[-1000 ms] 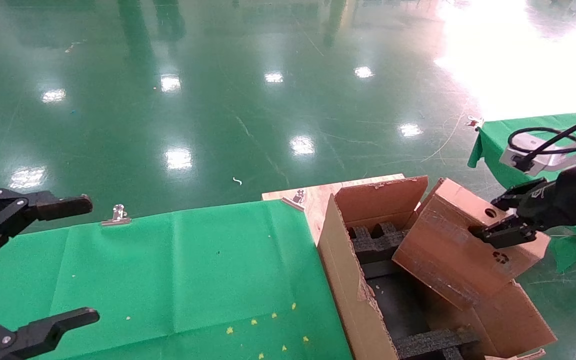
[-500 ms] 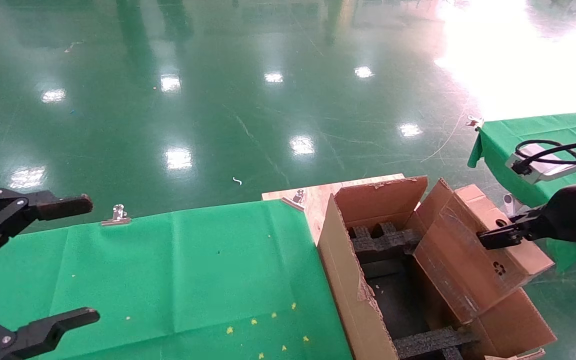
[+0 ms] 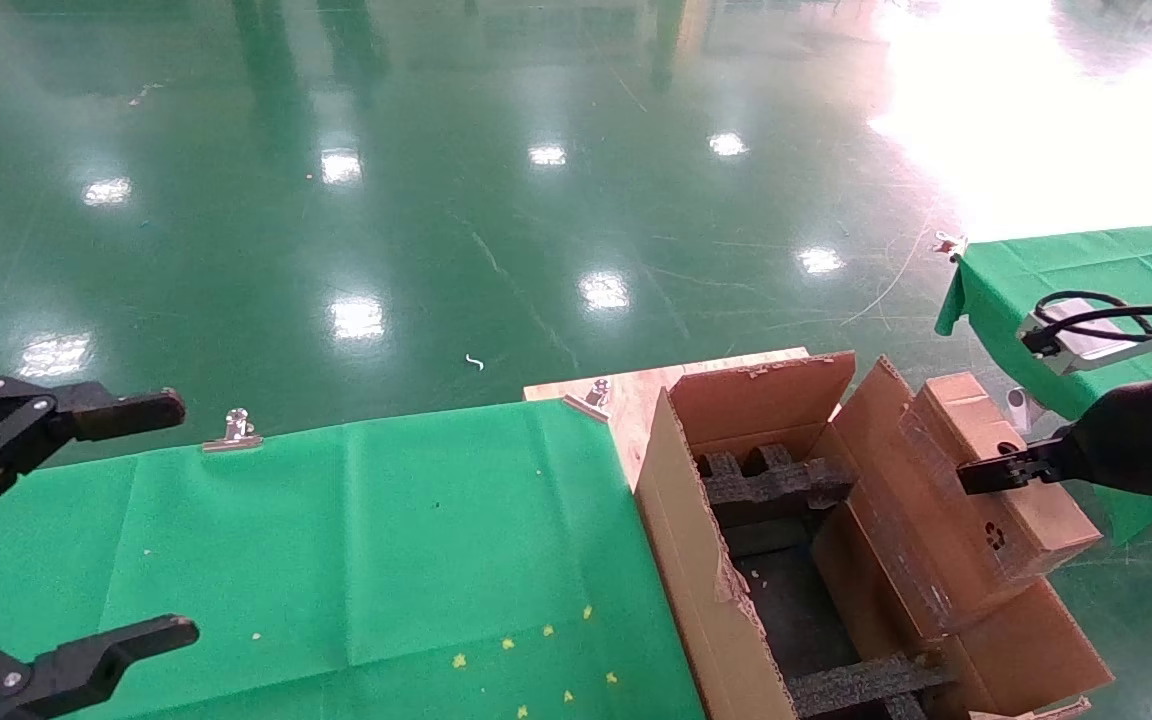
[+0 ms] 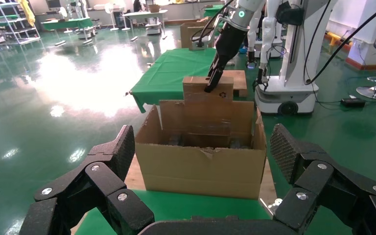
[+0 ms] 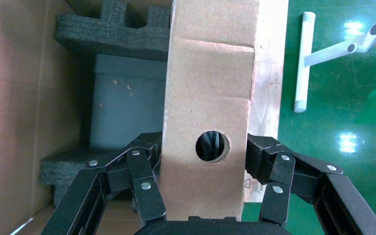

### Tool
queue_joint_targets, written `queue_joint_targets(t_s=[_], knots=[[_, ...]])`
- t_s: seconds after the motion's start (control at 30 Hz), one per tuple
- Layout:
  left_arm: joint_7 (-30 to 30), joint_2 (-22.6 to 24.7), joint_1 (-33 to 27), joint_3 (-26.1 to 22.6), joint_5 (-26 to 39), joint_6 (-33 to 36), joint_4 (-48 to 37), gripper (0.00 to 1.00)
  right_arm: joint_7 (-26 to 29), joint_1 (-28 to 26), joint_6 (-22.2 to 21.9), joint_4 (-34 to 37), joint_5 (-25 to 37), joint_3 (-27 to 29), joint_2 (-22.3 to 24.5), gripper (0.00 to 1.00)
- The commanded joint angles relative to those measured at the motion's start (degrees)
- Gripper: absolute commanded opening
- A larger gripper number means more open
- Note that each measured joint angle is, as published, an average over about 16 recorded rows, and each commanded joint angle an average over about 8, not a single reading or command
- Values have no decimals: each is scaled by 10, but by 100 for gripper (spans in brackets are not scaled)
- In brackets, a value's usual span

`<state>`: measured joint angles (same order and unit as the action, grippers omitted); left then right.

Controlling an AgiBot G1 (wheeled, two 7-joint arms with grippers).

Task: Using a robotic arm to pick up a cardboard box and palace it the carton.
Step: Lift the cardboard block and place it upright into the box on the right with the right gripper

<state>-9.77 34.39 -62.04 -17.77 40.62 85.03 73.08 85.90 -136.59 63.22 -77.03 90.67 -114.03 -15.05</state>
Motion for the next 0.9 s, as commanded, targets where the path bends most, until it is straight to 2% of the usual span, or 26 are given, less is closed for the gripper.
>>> queue_joint_targets(t_s=[0.03, 0.9], knots=[[0, 0, 0, 0, 0, 0, 0, 100, 5, 4, -7, 0, 5, -2, -1, 0], [0, 0, 0, -1, 0, 0, 0, 100, 90, 89, -105, -1, 83, -41, -61, 0]])
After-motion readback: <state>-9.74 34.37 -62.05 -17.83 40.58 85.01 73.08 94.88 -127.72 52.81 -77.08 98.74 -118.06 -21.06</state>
